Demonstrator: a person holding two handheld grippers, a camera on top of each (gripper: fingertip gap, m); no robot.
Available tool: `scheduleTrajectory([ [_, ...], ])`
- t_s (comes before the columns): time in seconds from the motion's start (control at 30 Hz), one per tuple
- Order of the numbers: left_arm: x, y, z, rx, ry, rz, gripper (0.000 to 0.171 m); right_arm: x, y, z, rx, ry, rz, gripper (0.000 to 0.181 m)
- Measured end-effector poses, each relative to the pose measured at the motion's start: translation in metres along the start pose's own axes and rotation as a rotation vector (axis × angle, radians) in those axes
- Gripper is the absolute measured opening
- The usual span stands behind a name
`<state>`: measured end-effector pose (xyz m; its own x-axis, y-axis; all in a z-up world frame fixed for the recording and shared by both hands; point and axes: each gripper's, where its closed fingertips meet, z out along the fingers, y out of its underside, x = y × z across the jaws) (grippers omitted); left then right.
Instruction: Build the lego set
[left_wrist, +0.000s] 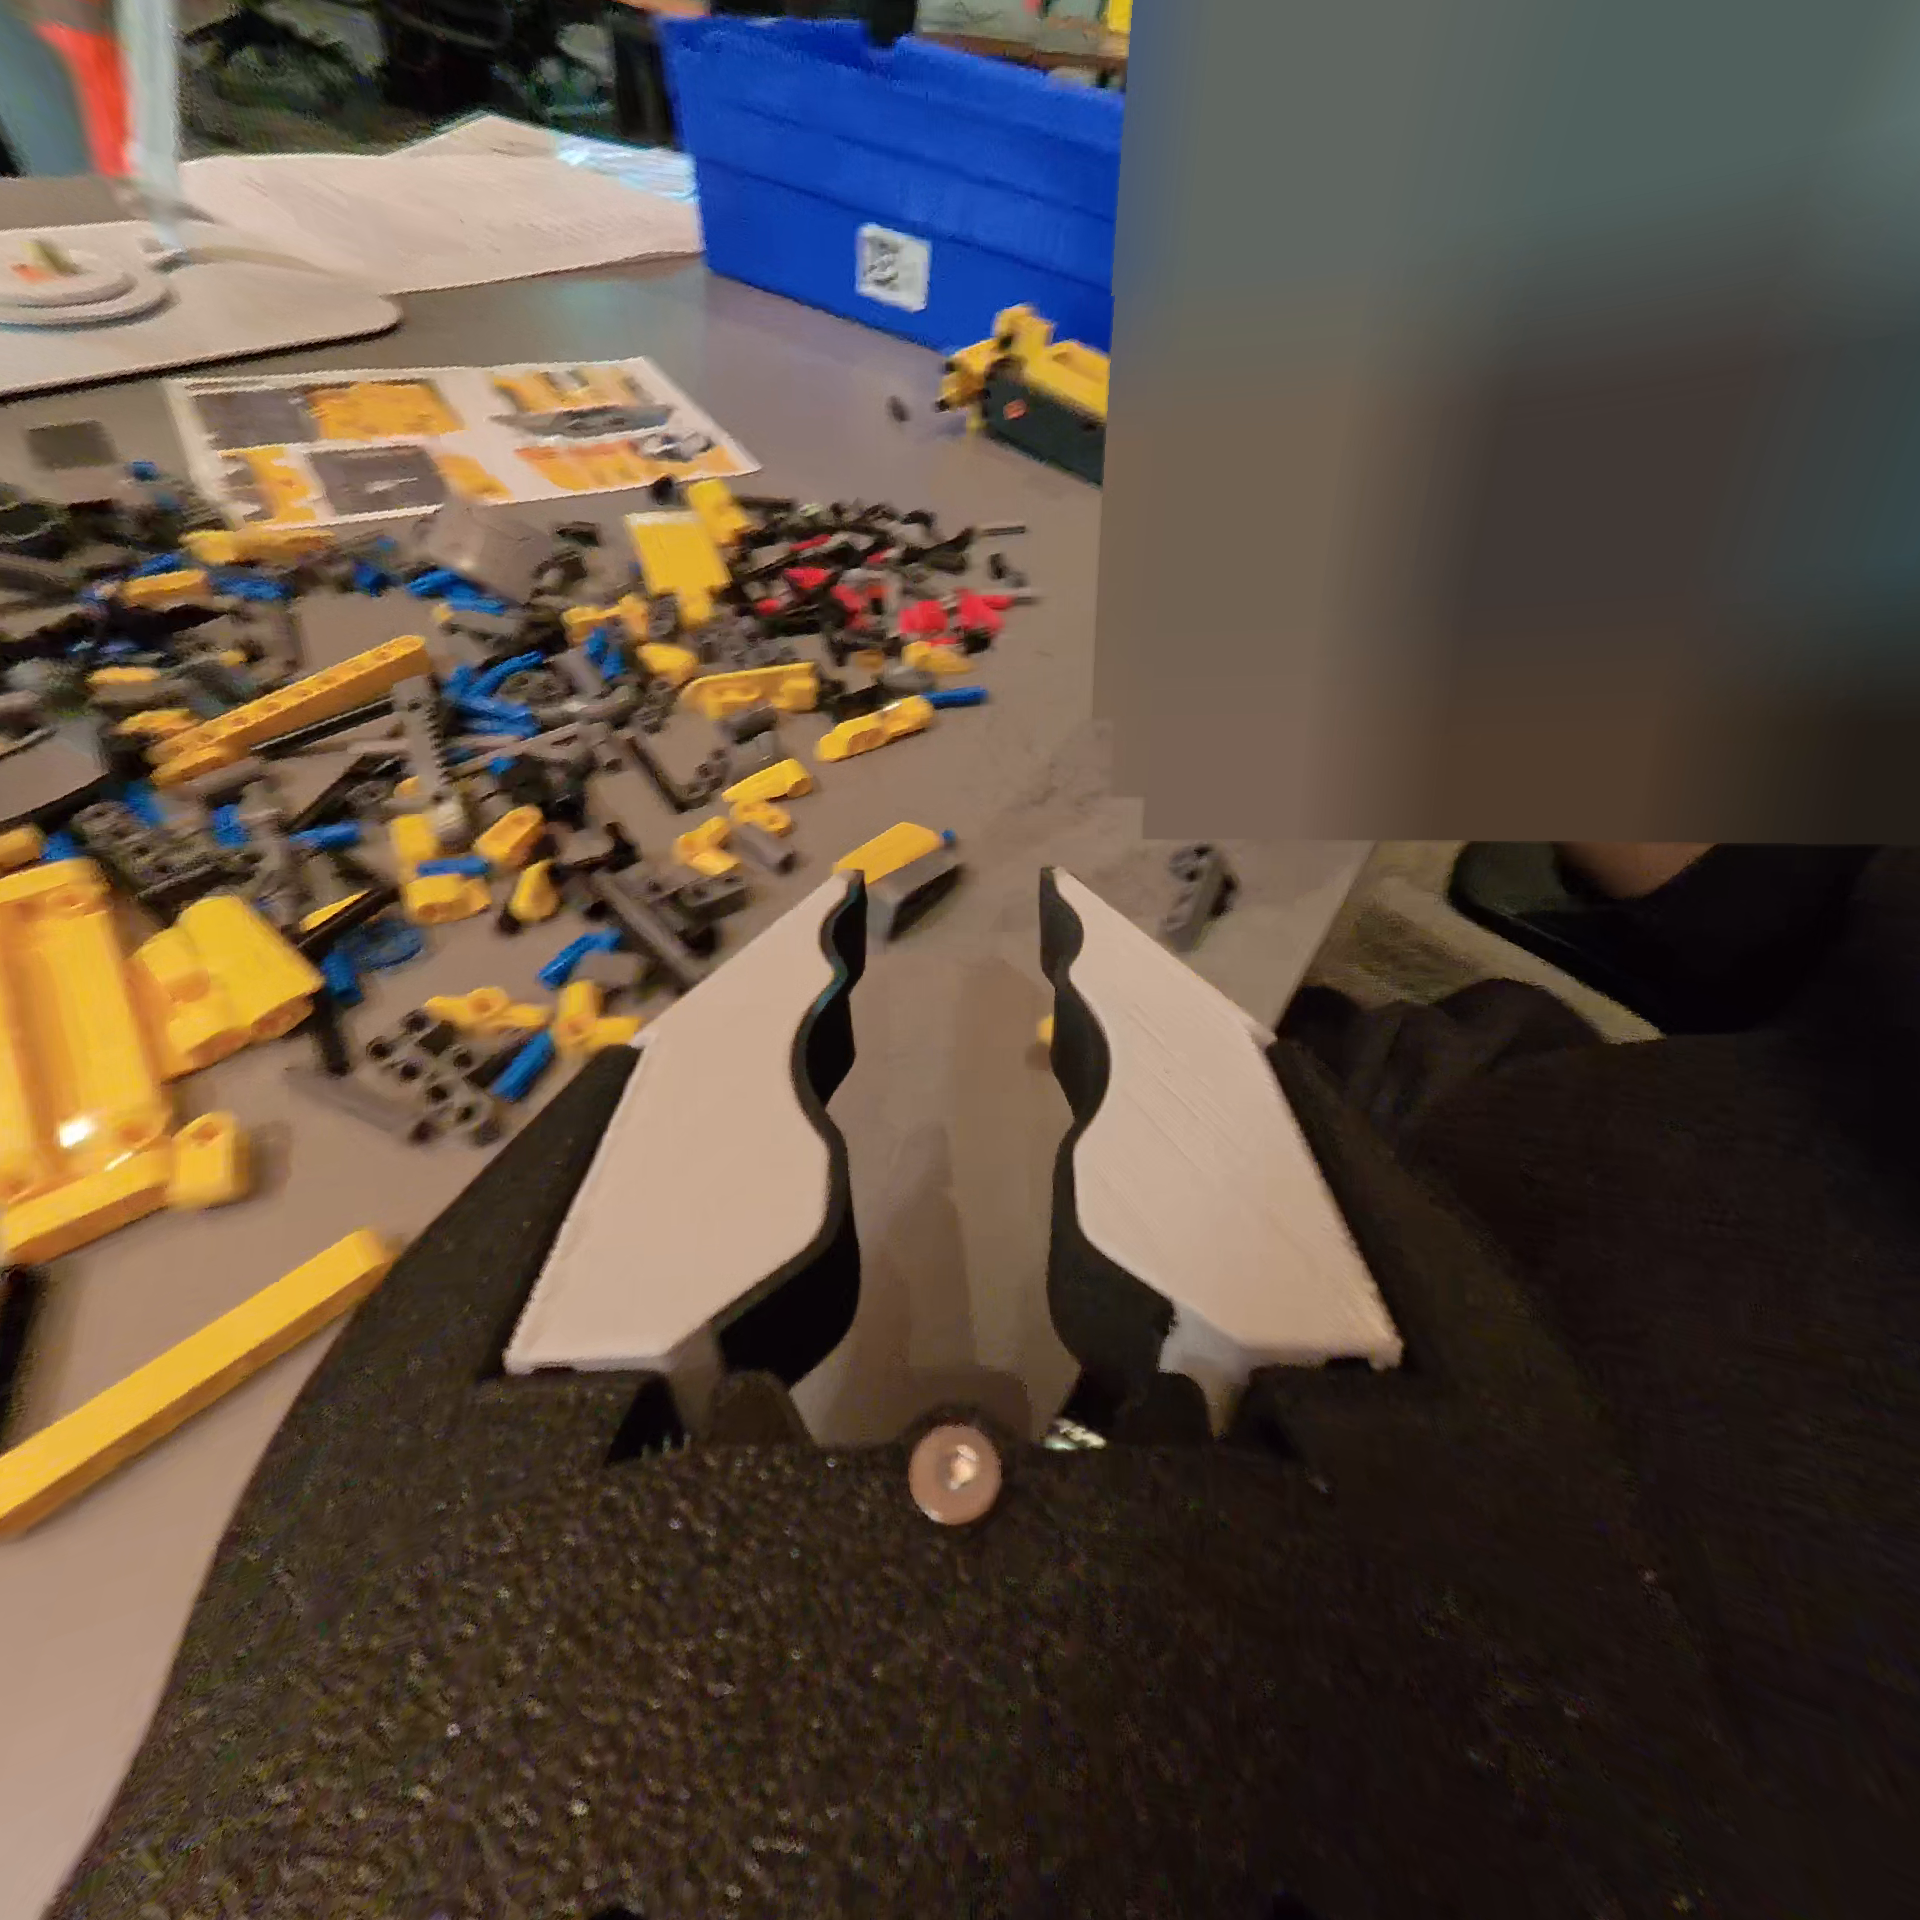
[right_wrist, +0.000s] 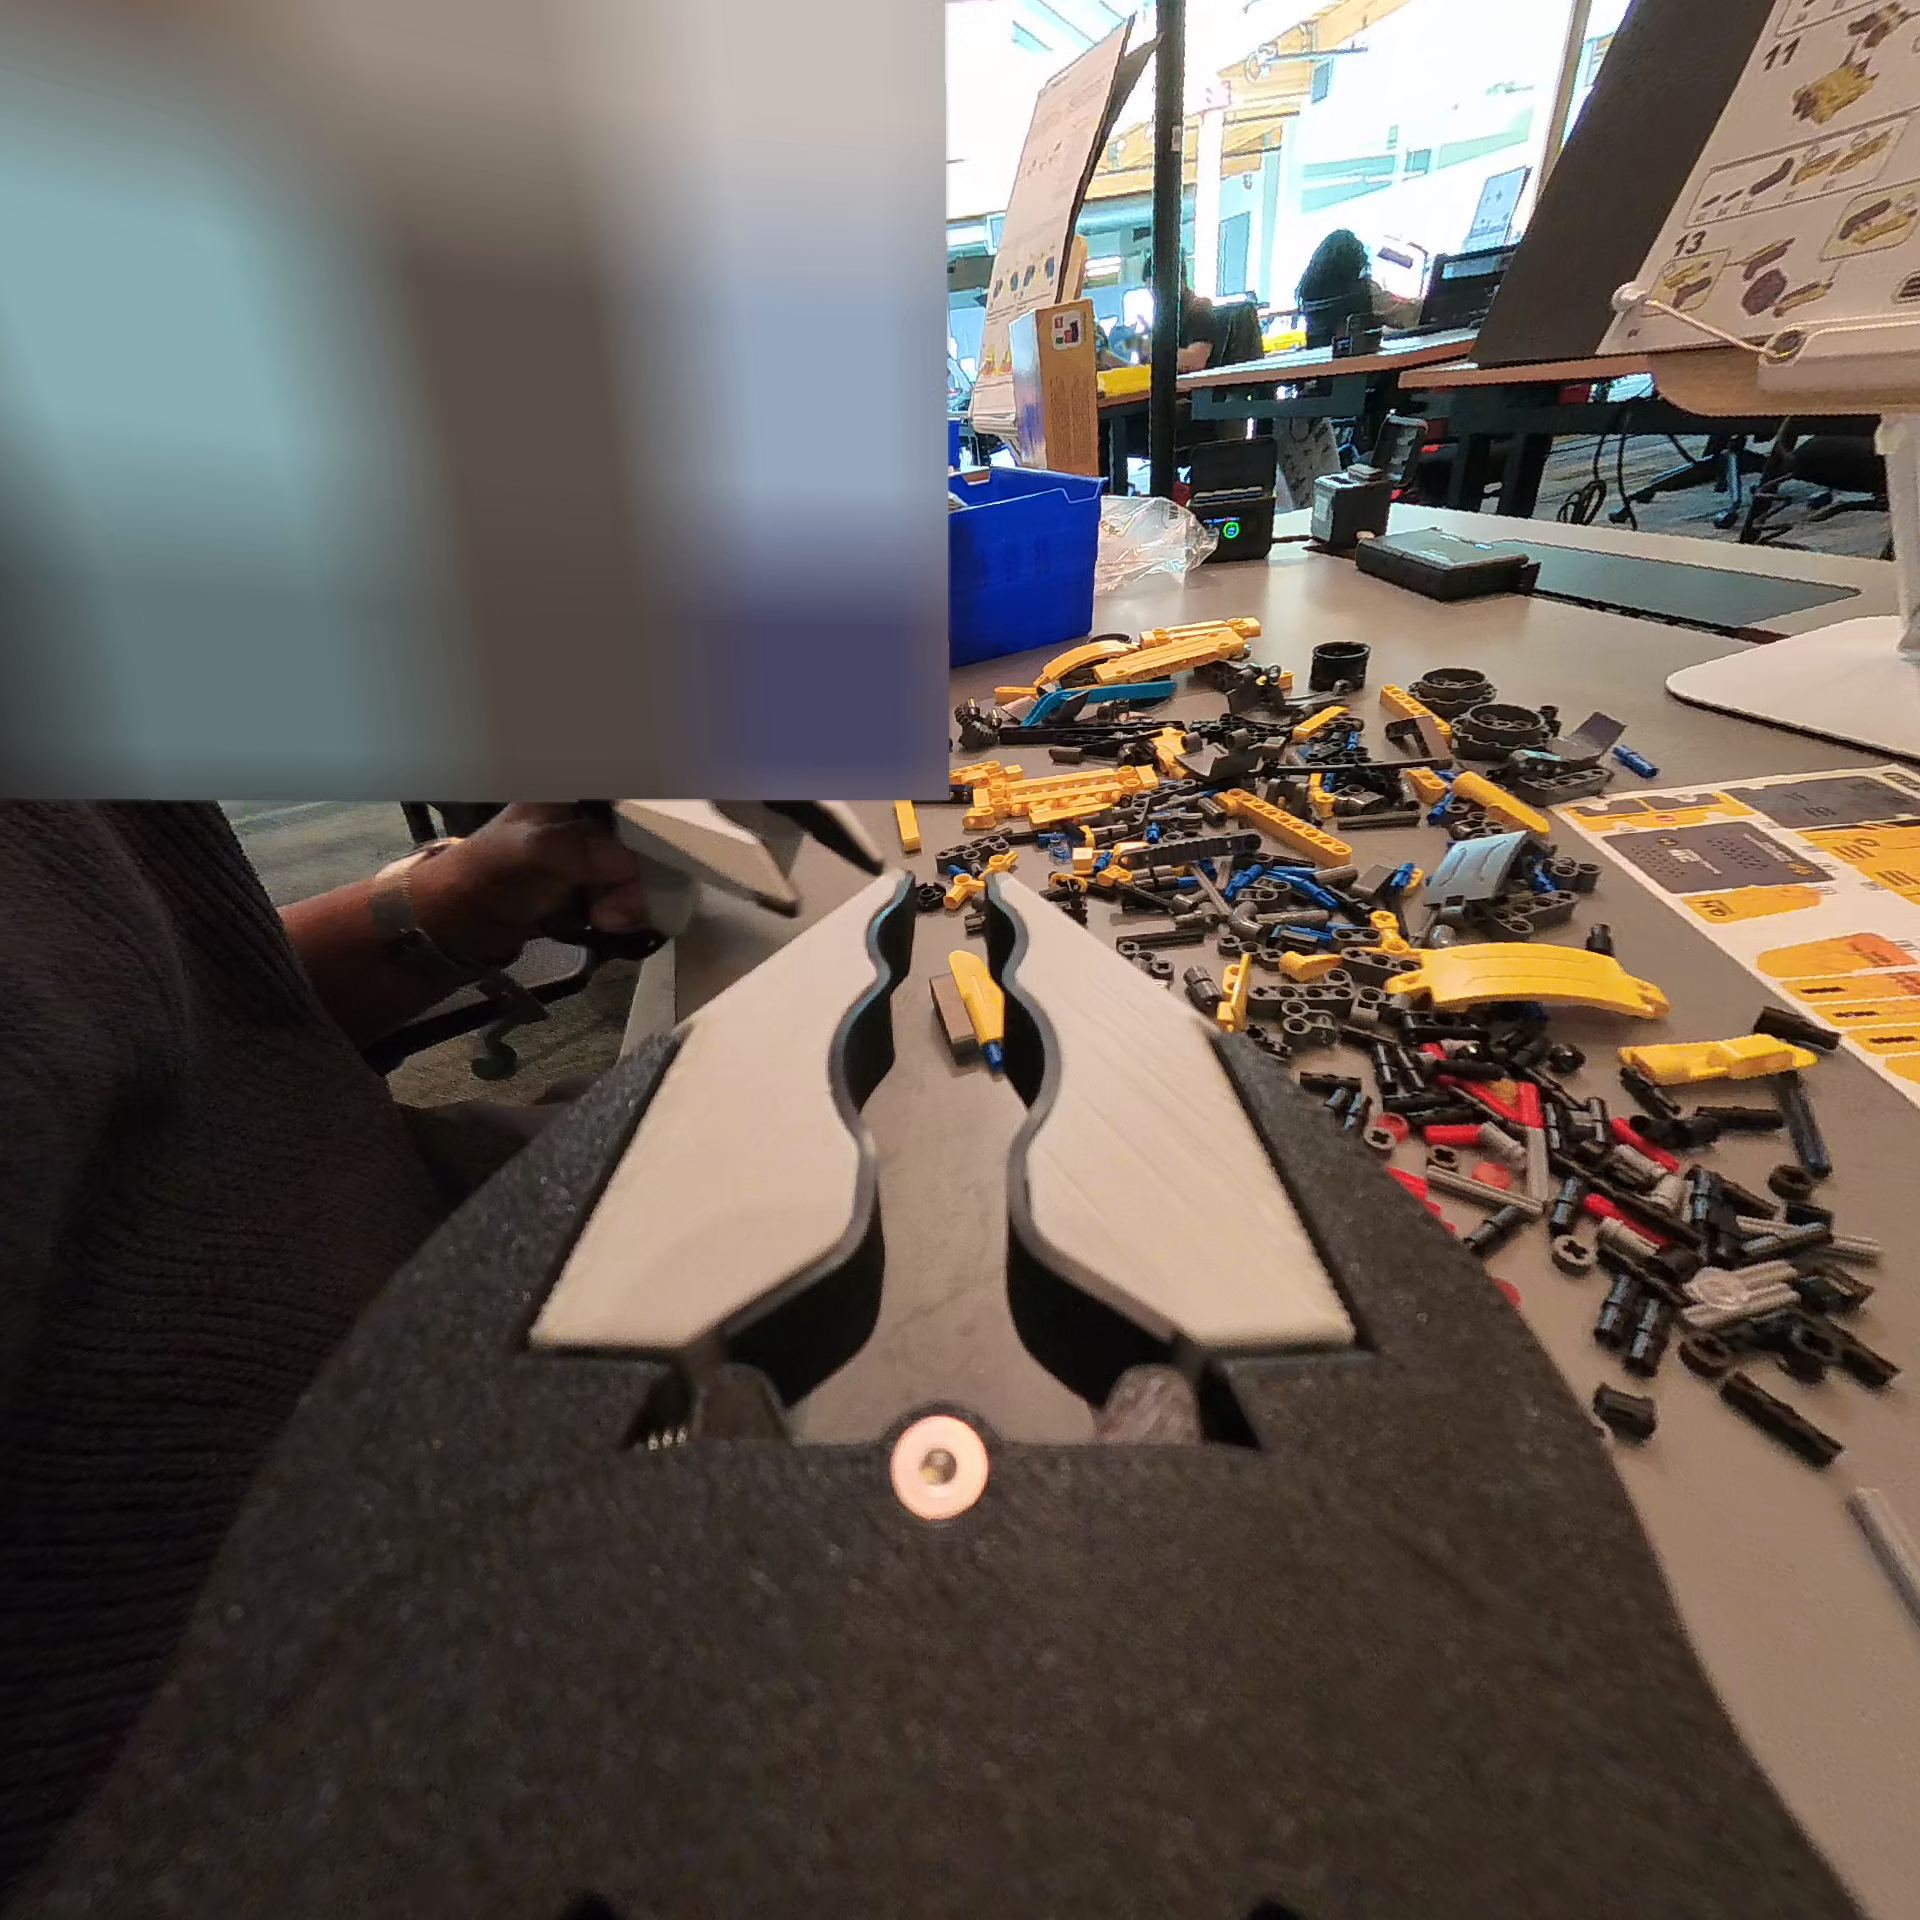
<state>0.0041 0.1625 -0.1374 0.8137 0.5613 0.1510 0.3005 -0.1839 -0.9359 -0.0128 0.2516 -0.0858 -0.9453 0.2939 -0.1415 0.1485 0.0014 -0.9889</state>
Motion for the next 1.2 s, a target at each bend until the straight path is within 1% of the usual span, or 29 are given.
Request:
scheduleTrajectory([
  [0.07, 0.019, -0.007, 0.005, 0.024, 0.068, 0.005, 0.032, 0.0, -0.001, -0.001, 0.007, -0.001, 0.002, 0.012],
  [0.1, 0.028, -0.007, 0.01, 0.01, 0.088, 0.015, 0.032, 0.0, -0.001, -0.001, 0.011, -0.002, 0.004, 0.012],
  [0.17, 0.042, 0.004, 0.023, -0.076, 0.108, 0.056, 0.031, 0.0, -0.002, -0.002, 0.018, -0.004, 0.006, 0.012],
  [0.23, 0.05, 0.017, 0.034, -0.158, 0.095, 0.118, 0.028, 0.0, -0.004, -0.003, 0.027, -0.005, 0.007, 0.012],
  [0.33, 0.06, 0.03, 0.045, -0.243, 0.096, 0.189, 0.026, 0.0, -0.006, -0.005, 0.042, -0.007, 0.006, 0.012],
  [0.43, 0.064, 0.034, 0.051, -0.276, 0.082, 0.22, 0.025, 0.0, -0.007, -0.006, 0.057, -0.01, 0.008, 0.011],
  [0.53, 0.064, 0.037, 0.055, -0.308, 0.056, 0.247, 0.019, -0.001, -0.01, -0.008, 0.071, -0.013, 0.011, 0.011],
  [0.63, 0.065, 0.042, 0.057, -0.334, 0.036, 0.281, 0.01, -0.001, -0.012, -0.01, 0.09, -0.015, 0.013, 0.011],
  [0.7, 0.067, 0.041, 0.058, -0.331, 0.03, 0.297, 0.01, -0.001, -0.014, -0.012, 0.104, -0.015, 0.014, 0.012],
  [0.77, 0.068, 0.038, 0.058, -0.31, 0.02, 0.306, 0.01, -0.001, -0.017, -0.013, 0.119, -0.016, 0.018, 0.012],
  [0.83, 0.064, 0.028, 0.054, -0.255, -0.011, 0.311, 0.01, -0.002, -0.019, -0.015, 0.134, -0.019, 0.03, 0.012],
  [0.9, 0.059, 0.015, 0.048, -0.186, -0.028, 0.283, 0.01, -0.002, -0.021, -0.016, 0.151, -0.026, 0.043, 0.012],
  [1.03, 0.045, -0.01, 0.031, -0.023, -0.028, 0.144, 0.01, 0.002, -0.025, -0.02, 0.183, -0.021, 0.06, 0.011],
  [1.13, 0.037, -0.018, 0.023, 0.055, 0.0, 0.038, 0.01, 0.002, -0.025, -0.021, 0.19, -0.018, 0.066, 0.011],
  [1.2, 0.03, -0.018, 0.022, 0.082, -0.002, 0.006, 0.01, 0.002, -0.025, -0.021, 0.19, -0.016, 0.065, 0.011],
])
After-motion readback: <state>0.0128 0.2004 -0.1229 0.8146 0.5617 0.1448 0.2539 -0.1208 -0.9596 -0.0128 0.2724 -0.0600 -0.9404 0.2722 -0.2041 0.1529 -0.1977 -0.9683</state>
